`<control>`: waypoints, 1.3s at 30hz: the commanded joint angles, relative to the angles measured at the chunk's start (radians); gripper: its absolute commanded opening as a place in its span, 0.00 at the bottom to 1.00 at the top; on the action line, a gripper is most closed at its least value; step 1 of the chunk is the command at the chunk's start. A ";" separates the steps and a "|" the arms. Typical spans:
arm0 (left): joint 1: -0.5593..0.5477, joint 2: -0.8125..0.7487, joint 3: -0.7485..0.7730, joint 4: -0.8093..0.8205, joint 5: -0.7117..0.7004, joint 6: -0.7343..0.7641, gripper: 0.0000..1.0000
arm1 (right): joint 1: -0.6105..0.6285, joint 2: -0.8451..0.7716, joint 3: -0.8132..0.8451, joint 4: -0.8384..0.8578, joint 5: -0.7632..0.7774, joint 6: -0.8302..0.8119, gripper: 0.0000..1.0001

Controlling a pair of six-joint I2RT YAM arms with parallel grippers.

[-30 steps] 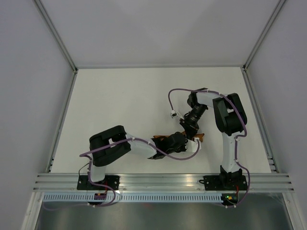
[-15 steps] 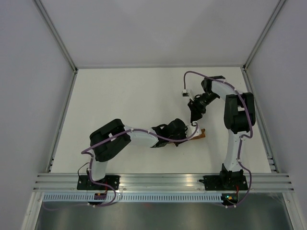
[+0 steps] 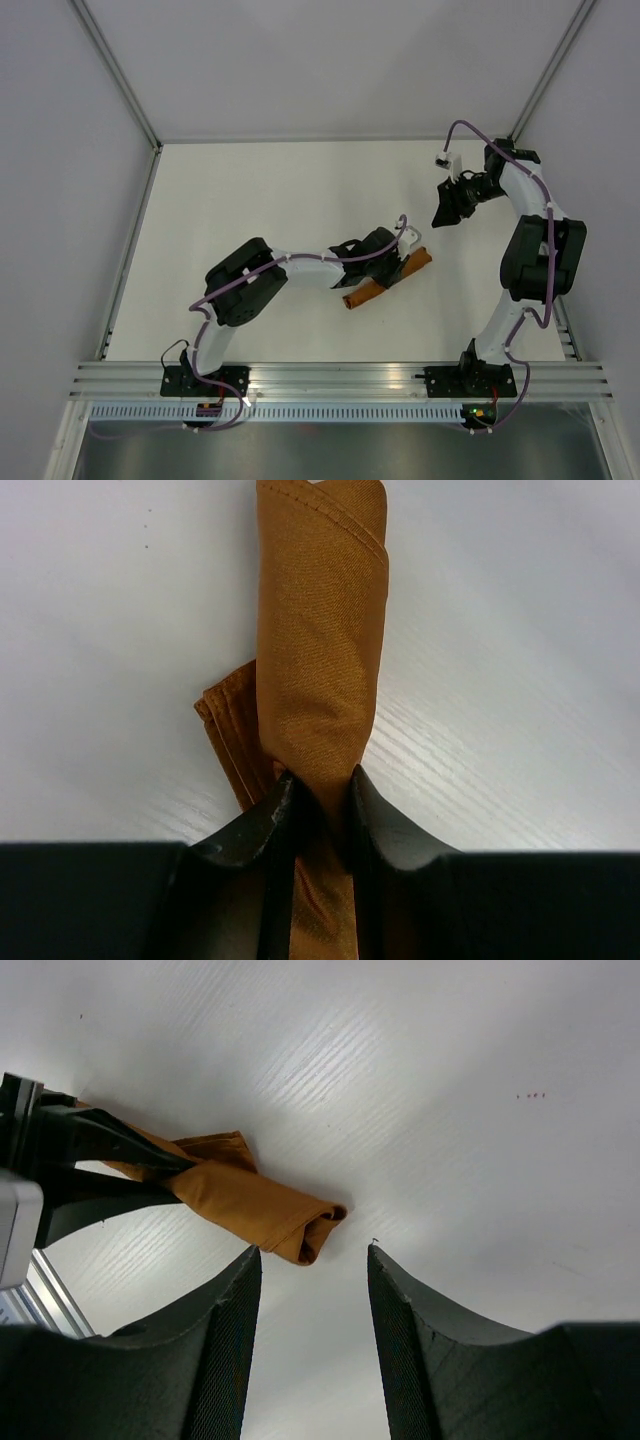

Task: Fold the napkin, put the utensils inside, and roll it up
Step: Roll the napkin at the center of the board.

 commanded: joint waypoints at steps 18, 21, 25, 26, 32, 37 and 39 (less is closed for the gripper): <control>0.124 0.164 -0.020 -0.446 -0.237 -0.483 0.02 | -0.020 -0.095 -0.116 -0.015 -0.056 -0.017 0.52; 0.143 0.166 -0.023 -0.473 -0.271 -0.479 0.02 | -0.020 -0.097 -0.117 -0.009 -0.055 -0.009 0.52; 0.177 0.161 -0.032 -0.497 -0.291 -0.489 0.02 | -0.019 -0.084 -0.117 0.002 -0.047 0.000 0.52; 0.183 0.160 -0.032 -0.503 -0.294 -0.492 0.02 | -0.017 -0.080 -0.117 0.004 -0.047 0.000 0.52; 0.258 0.144 -0.023 -0.528 -0.293 -0.522 0.02 | -0.014 -0.061 -0.116 0.007 -0.046 -0.003 0.52; 0.286 0.153 0.011 -0.546 -0.274 -0.547 0.02 | -0.011 -0.054 -0.116 0.008 -0.043 -0.009 0.52; 0.288 0.157 0.023 -0.555 -0.263 -0.567 0.03 | -0.011 -0.051 -0.117 0.005 -0.046 -0.009 0.52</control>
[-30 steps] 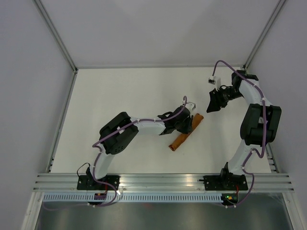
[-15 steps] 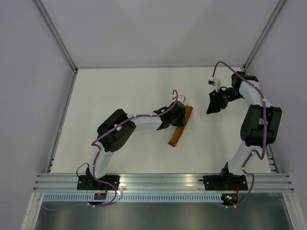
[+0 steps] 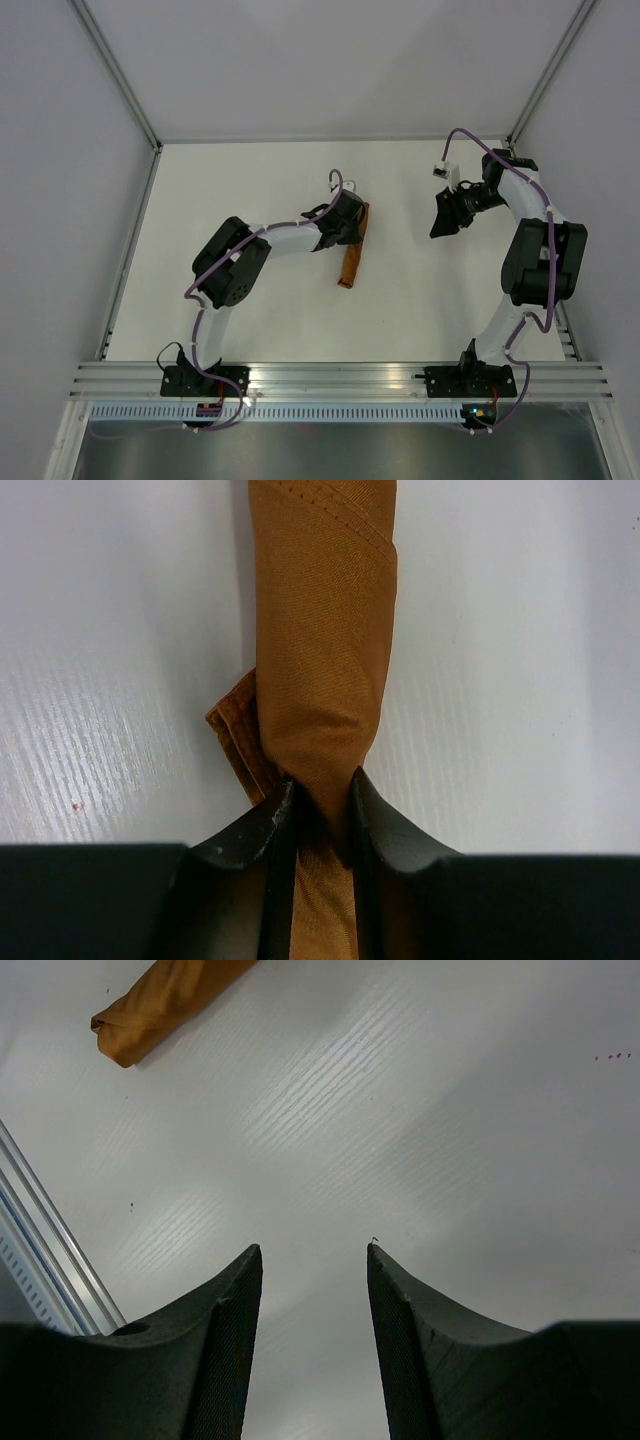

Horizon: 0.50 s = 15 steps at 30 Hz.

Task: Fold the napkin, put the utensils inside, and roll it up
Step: Roll the napkin at the center of the board.

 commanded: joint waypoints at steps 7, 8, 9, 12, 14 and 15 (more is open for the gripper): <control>0.026 0.129 -0.068 -0.344 0.013 -0.041 0.09 | 0.003 0.007 -0.014 0.002 -0.021 -0.027 0.52; 0.026 0.128 -0.071 -0.340 0.021 -0.044 0.09 | 0.005 0.008 -0.015 0.000 -0.020 -0.028 0.52; 0.028 0.129 -0.073 -0.331 0.033 -0.050 0.09 | 0.005 0.010 -0.015 -0.001 -0.018 -0.030 0.52; 0.031 0.126 -0.077 -0.312 0.070 -0.071 0.09 | 0.009 0.019 -0.015 -0.004 -0.015 -0.035 0.52; 0.032 0.123 -0.088 -0.298 0.095 -0.097 0.11 | 0.011 0.017 -0.015 -0.004 -0.012 -0.033 0.52; 0.035 0.115 -0.097 -0.286 0.102 -0.109 0.12 | 0.014 0.019 -0.017 -0.003 -0.012 -0.031 0.52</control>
